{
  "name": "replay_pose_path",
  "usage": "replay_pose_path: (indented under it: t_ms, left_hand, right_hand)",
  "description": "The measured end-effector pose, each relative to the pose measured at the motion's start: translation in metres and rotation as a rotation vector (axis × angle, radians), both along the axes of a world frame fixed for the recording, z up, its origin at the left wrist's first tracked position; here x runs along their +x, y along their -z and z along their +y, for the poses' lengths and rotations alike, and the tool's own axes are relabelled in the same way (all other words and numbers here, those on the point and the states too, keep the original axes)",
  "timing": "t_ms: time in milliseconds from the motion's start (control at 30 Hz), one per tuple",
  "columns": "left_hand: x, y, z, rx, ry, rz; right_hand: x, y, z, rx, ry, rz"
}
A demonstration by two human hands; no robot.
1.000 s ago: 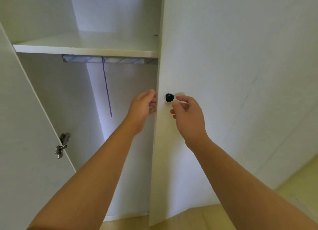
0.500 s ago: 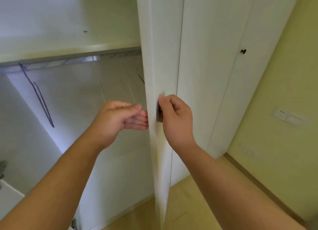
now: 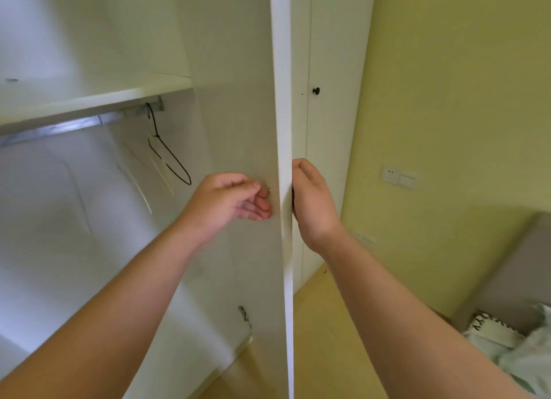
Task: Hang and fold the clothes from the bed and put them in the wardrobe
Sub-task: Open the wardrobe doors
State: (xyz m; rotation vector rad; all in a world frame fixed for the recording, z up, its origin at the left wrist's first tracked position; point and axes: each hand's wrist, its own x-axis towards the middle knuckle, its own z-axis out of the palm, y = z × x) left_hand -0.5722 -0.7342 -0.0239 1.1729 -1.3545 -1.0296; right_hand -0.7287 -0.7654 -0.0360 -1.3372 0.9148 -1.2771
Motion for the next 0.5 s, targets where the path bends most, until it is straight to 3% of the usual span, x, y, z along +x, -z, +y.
replay_pose_path:
  t_ms: [133, 500]
  left_hand:
    - [-0.018, 0.004, -0.018, 0.002, 0.079, 0.038]
    - [-0.045, 0.019, -0.042, -0.026, 0.167, 0.066]
  right_hand:
    - [-0.017, 0.006, -0.008, 0.085, 0.208, 0.085]
    - [-0.043, 0.011, -0.014, -0.009, 0.617, 0.092]
